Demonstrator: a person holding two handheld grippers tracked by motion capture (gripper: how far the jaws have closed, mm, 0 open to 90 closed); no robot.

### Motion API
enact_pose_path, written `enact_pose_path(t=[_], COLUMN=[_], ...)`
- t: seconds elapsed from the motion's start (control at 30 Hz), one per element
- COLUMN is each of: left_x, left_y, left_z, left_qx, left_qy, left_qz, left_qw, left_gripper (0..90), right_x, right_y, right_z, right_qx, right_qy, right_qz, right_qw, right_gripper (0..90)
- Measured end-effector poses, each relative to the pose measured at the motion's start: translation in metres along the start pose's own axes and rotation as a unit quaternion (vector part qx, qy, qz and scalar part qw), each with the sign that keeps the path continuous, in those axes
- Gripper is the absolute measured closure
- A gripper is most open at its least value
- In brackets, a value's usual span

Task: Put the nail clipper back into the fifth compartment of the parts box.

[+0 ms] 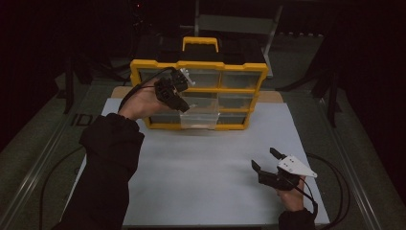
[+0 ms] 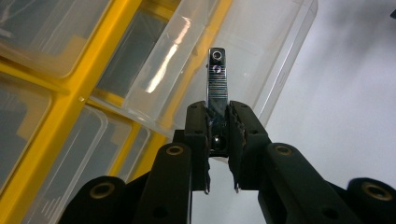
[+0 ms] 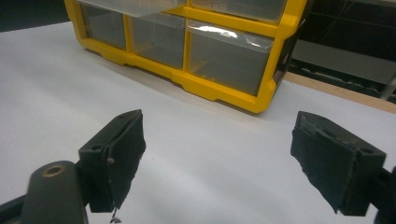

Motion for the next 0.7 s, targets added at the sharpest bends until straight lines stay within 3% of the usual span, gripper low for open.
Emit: enact_pose_path(t=[0.1, 0.17, 0.3, 0.53, 0.7], left_x=[0.0, -0.0014, -0.0035, 0.0001, 0.0025], left_y=[0.0005, 0.0027, 0.0063, 0.0069, 0.0077], left_z=[-0.0013, -0.0023, -0.0023, -0.0032, -0.0033], left_qx=[0.011, 0.023, 0.016, -0.004, -0.013], left_qy=[0.003, 0.009, 0.017, 0.012, 0.008], left_qz=[-0.011, -0.025, -0.048, -0.057, -0.062], left_qw=[0.9999, 0.9994, 0.9986, 0.9983, 0.998], left_gripper=[77.4, 66.7, 45.5, 16.7, 10.7], right_x=[0.0, 0.0001, -0.0001, -0.0001, 0.0], right_y=[-0.0001, -0.0001, 0.0002, 0.0003, 0.0001], right_z=[-0.0002, -0.0004, -0.0003, -0.0004, -0.0002], right_qx=[0.001, 0.002, 0.001, 0.002, 0.001], right_qy=[0.002, 0.002, 0.002, 0.001, 0.002], right_qz=[0.0, 0.0, 0.0, 0.0, 0.0], right_qw=[1.0, 1.0, 1.0, 1.0, 1.0], right_gripper=[17.5, 17.5, 17.5, 17.5, 17.5])
Point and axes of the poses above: each handheld gripper's, and its own axes: y roughly backward along the jaws, x roughly out of its underside, z roughly to its left, the point moved 7 cm from there along -y, roughly forward along the jaws, and after that the axes turned 2 degrees about -z, right-handed, at the moved point
